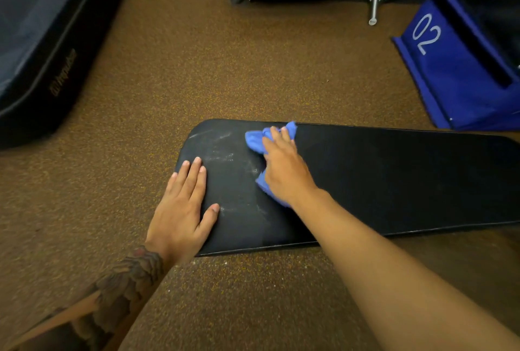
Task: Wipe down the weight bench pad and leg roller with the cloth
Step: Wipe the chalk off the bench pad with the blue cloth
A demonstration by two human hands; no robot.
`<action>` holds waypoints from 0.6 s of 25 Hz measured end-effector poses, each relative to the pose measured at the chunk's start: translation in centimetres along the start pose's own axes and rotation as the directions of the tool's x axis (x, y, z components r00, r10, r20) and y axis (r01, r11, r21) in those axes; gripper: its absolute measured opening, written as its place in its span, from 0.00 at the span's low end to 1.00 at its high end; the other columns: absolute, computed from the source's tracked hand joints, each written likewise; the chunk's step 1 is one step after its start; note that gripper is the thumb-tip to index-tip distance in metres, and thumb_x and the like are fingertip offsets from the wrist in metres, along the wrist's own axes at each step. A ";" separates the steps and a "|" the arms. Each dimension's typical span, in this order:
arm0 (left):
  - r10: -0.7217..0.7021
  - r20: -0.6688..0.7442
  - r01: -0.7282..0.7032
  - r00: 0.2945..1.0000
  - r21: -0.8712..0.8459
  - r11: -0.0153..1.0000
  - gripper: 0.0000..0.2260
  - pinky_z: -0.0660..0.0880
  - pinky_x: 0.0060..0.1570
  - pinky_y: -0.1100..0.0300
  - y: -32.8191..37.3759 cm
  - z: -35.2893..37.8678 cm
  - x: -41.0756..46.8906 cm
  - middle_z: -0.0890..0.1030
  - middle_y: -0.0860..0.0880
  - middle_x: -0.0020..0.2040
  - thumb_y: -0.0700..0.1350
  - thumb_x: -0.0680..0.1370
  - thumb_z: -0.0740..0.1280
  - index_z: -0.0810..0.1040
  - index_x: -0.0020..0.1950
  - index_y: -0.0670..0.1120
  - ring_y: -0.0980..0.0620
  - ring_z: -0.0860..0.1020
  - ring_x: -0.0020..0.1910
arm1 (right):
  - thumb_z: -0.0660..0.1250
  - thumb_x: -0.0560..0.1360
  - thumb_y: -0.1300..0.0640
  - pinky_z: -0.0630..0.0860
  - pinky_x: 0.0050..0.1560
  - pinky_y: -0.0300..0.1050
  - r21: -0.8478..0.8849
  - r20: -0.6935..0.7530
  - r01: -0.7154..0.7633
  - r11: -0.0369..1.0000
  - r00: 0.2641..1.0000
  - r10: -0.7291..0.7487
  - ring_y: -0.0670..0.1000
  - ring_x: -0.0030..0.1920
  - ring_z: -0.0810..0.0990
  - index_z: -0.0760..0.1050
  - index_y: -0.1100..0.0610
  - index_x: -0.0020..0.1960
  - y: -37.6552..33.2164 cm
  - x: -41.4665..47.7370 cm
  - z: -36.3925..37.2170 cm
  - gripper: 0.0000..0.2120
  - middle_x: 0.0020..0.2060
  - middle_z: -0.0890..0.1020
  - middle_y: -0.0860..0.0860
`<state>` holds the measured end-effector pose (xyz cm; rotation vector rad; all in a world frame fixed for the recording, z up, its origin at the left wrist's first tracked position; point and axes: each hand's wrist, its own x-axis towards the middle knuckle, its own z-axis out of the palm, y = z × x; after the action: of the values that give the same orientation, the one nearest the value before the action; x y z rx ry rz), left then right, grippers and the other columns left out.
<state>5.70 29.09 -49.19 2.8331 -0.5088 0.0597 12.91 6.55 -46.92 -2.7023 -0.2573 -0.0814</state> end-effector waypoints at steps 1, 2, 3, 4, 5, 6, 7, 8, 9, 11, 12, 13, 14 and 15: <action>-0.002 0.001 0.002 1.000 0.003 1.000 0.33 0.44 0.77 0.51 0.0 0.0 0.0 0.52 0.43 0.80 0.58 0.80 0.52 0.55 0.79 0.38 0.45 0.48 0.80 | 0.58 0.70 0.69 0.53 0.74 0.56 0.037 0.021 0.045 0.998 0.999 -0.046 0.64 0.73 0.57 0.68 0.69 0.65 -0.7 -2.4 0.1 0.23 0.70 0.64 0.64; -0.004 0.001 0.004 1.000 0.006 1.000 0.33 0.44 0.77 0.52 0.0 0.0 0.1 0.52 0.43 0.80 0.58 0.80 0.52 0.56 0.79 0.38 0.45 0.48 0.80 | 0.57 0.70 0.68 0.53 0.73 0.55 0.069 0.036 0.081 0.994 0.996 -0.083 0.64 0.73 0.56 0.68 0.69 0.66 -1.3 -4.9 0.2 0.24 0.71 0.64 0.64; -0.005 0.002 0.005 1.000 0.010 1.000 0.33 0.44 0.77 0.52 0.0 -0.1 0.1 0.53 0.43 0.80 0.58 0.80 0.52 0.56 0.79 0.38 0.45 0.48 0.80 | 0.57 0.69 0.69 0.53 0.72 0.55 0.088 0.046 0.112 0.990 0.992 -0.117 0.63 0.73 0.56 0.67 0.69 0.66 -1.8 -7.6 0.2 0.25 0.71 0.64 0.63; -0.006 0.005 0.006 1.000 0.012 1.000 0.33 0.43 0.77 0.52 0.0 -0.1 0.1 0.52 0.43 0.81 0.58 0.80 0.52 0.55 0.79 0.38 0.45 0.48 0.80 | 0.59 0.68 0.70 0.55 0.72 0.56 0.097 0.053 0.142 0.985 0.988 -0.148 0.62 0.74 0.55 0.67 0.68 0.67 -2.1 -10.0 0.2 0.26 0.71 0.64 0.62; -0.008 0.007 0.008 1.000 0.013 1.000 0.34 0.43 0.77 0.53 0.0 -0.1 0.1 0.52 0.43 0.81 0.58 0.80 0.52 0.55 0.79 0.38 0.46 0.47 0.80 | 0.62 0.68 0.72 0.58 0.71 0.57 0.091 0.056 0.167 0.982 0.983 -0.172 0.60 0.74 0.56 0.67 0.67 0.68 -2.2 -11.7 0.0 0.28 0.72 0.64 0.61; -0.010 0.007 0.010 1.000 0.011 1.000 0.34 0.43 0.77 0.52 0.0 -0.1 0.0 0.52 0.44 0.81 0.58 0.80 0.51 0.54 0.79 0.39 0.46 0.47 0.80 | 0.65 0.66 0.73 0.62 0.70 0.57 0.083 0.054 0.177 0.981 0.982 -0.182 0.60 0.74 0.57 0.67 0.66 0.68 -2.0 -12.6 -0.3 0.30 0.71 0.65 0.60; -0.011 0.006 0.011 1.000 0.009 1.000 0.34 0.43 0.77 0.52 -0.1 -0.1 0.0 0.51 0.44 0.81 0.58 0.80 0.51 0.54 0.79 0.39 0.47 0.46 0.80 | 0.65 0.66 0.73 0.66 0.68 0.57 0.068 0.041 0.179 0.981 0.982 -0.182 0.60 0.73 0.59 0.67 0.66 0.68 -1.5 -12.7 -0.5 0.30 0.71 0.66 0.60; -0.010 0.005 0.010 1.000 0.007 1.000 0.34 0.44 0.77 0.52 -0.1 -0.1 0.0 0.51 0.44 0.81 0.59 0.80 0.51 0.54 0.79 0.39 0.47 0.46 0.80 | 0.63 0.67 0.71 0.67 0.66 0.58 0.043 0.024 0.162 0.986 0.986 -0.163 0.62 0.72 0.61 0.68 0.67 0.67 -0.8 -12.0 -0.5 0.28 0.70 0.67 0.61; -0.007 0.006 0.007 1.000 0.008 1.000 0.34 0.44 0.77 0.51 -0.1 -0.1 0.0 0.51 0.44 0.81 0.59 0.80 0.51 0.53 0.80 0.39 0.47 0.46 0.80 | 0.59 0.68 0.69 0.68 0.66 0.58 0.030 0.009 0.117 0.993 0.993 -0.117 0.63 0.71 0.62 0.69 0.68 0.66 -0.4 -11.0 -0.5 0.26 0.68 0.69 0.63; -0.006 0.008 0.006 1.000 0.012 1.000 0.34 0.43 0.77 0.52 -0.1 -0.1 0.0 0.51 0.44 0.81 0.59 0.80 0.51 0.53 0.80 0.40 0.47 0.45 0.80 | 0.53 0.68 0.67 0.66 0.67 0.58 0.007 -0.027 0.005 1.000 1.000 -0.005 0.64 0.71 0.61 0.69 0.69 0.65 0.3 -7.5 -0.6 0.26 0.68 0.68 0.64; -0.005 0.008 0.005 1.000 0.010 1.000 0.34 0.43 0.77 0.52 -0.1 0.0 0.0 0.50 0.45 0.81 0.59 0.80 0.51 0.53 0.80 0.40 0.47 0.45 0.80 | 0.53 0.69 0.68 0.65 0.68 0.58 -0.012 -0.030 -0.052 0.999 0.998 0.051 0.64 0.73 0.58 0.68 0.68 0.66 0.4 -5.5 -0.8 0.26 0.70 0.66 0.63; -0.004 0.006 0.004 1.000 0.007 1.000 0.33 0.42 0.77 0.52 -0.1 0.0 0.0 0.50 0.45 0.81 0.59 0.80 0.51 0.53 0.80 0.40 0.47 0.45 0.80 | 0.55 0.70 0.70 0.61 0.70 0.57 -0.024 -0.012 -0.100 0.995 0.995 0.100 0.63 0.74 0.55 0.66 0.68 0.67 0.4 -3.7 -1.0 0.25 0.71 0.64 0.62; -0.005 0.002 0.005 1.000 0.003 1.000 0.33 0.42 0.77 0.53 -0.1 0.0 0.0 0.50 0.45 0.81 0.59 0.80 0.51 0.53 0.80 0.40 0.47 0.45 0.80 | 0.56 0.71 0.71 0.57 0.71 0.56 -0.018 0.001 -0.137 0.990 0.991 0.137 0.62 0.74 0.52 0.64 0.67 0.68 -0.1 -2.5 -1.1 0.25 0.72 0.61 0.61; -0.006 -0.001 0.006 1.000 0.001 1.000 0.33 0.42 0.77 0.53 -0.1 0.1 0.0 0.50 0.45 0.81 0.59 0.80 0.51 0.53 0.80 0.40 0.47 0.45 0.80 | 0.59 0.70 0.70 0.53 0.73 0.55 0.002 0.008 -0.148 0.989 0.989 0.148 0.61 0.75 0.50 0.63 0.66 0.69 -0.8 -2.1 -1.2 0.27 0.73 0.59 0.61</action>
<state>5.76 29.16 -49.31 2.8356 -0.4999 0.0596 10.67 6.44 -45.70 -2.7095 -0.0584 -0.0260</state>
